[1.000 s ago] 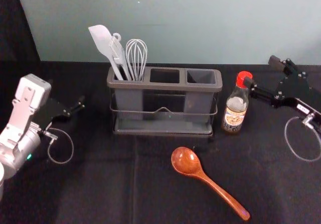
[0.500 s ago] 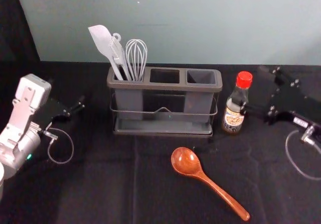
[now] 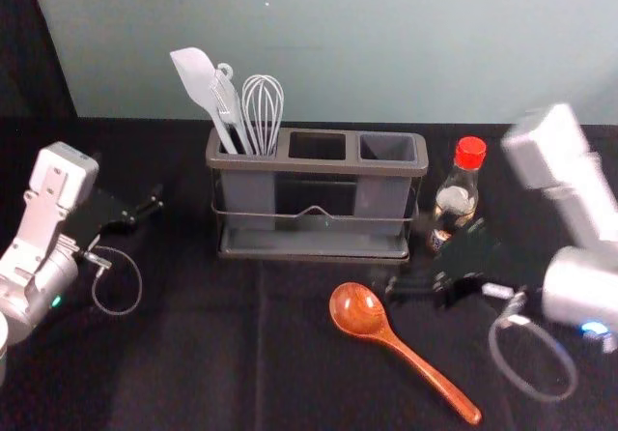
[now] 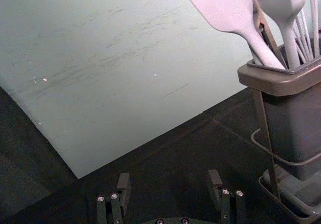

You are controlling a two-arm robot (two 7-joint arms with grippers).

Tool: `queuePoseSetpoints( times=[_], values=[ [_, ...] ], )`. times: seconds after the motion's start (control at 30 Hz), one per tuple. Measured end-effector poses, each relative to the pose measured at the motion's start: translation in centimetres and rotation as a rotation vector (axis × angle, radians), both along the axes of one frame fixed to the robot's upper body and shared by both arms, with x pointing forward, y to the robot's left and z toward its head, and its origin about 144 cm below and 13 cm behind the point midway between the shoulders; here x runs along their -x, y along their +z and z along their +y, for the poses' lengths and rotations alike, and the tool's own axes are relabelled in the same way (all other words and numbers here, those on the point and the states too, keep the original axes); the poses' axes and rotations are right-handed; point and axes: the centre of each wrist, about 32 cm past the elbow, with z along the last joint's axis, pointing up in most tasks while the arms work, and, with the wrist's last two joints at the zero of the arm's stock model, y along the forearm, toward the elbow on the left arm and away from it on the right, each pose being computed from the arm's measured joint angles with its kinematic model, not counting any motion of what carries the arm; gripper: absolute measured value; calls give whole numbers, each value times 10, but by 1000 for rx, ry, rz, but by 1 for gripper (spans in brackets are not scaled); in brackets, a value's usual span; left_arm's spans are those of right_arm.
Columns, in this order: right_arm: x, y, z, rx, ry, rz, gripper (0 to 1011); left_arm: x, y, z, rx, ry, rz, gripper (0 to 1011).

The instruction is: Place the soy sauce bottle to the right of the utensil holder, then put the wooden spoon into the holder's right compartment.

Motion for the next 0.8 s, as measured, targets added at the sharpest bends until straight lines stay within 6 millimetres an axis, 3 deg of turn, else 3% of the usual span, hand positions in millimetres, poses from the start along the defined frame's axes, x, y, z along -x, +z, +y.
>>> queuePoseSetpoints(
  times=[0.13,0.37,0.8],
  values=[
    [-11,-5,24,55,-30,137,1003,0,0,0,0,0,0,1005],
    [-26,-11,58,196,-48,209,1003,0,0,0,0,0,0,1005],
    [-49,-28,85,309,-86,254,1003,0,0,0,0,0,0,1005]
  ],
)
